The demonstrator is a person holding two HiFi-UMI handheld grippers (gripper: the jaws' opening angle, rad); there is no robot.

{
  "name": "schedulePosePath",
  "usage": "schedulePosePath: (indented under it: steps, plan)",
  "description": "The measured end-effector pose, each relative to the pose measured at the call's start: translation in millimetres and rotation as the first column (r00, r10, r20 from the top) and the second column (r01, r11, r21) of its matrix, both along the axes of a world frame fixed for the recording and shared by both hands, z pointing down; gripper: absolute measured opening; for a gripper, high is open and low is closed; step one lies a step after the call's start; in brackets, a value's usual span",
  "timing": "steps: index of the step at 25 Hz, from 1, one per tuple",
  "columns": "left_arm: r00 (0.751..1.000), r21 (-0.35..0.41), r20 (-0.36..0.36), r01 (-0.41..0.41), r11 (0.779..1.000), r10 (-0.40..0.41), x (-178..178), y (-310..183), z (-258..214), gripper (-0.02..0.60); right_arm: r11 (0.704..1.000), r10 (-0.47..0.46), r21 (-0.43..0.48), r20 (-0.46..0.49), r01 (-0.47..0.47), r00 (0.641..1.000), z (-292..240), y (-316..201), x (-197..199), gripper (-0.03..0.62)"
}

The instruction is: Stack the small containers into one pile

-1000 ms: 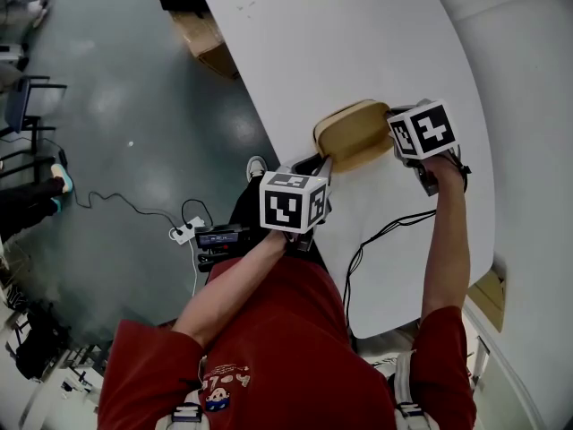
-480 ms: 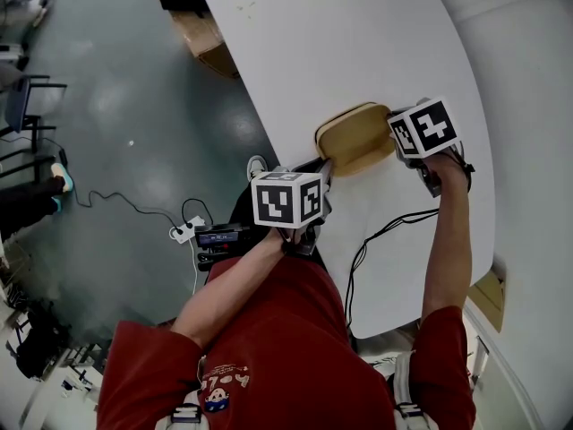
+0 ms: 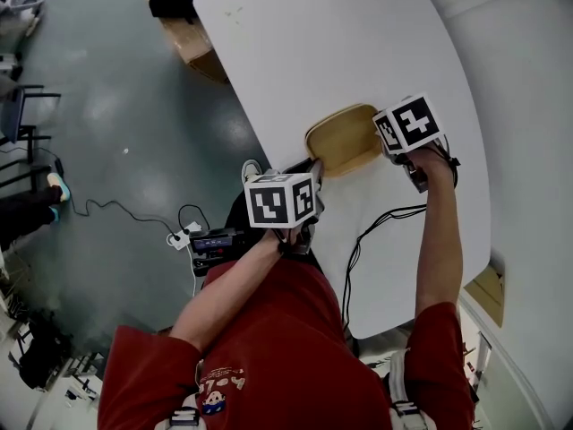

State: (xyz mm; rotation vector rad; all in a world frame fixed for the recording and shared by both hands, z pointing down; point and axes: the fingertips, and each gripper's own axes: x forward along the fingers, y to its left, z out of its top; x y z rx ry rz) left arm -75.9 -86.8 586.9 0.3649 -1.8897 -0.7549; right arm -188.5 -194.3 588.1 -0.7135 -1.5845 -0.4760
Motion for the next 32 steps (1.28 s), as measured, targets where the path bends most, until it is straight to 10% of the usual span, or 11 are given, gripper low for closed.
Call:
schedulePosePath:
  steps: [32]
  plan:
    - [0.994,-0.147,0.104,0.030,0.989,-0.015,-16.2,9.2,-8.7,0.193,0.977,0.164,-0.163,0.156,-0.139,0.974,-8.0,-7.1,-2.7,0.105]
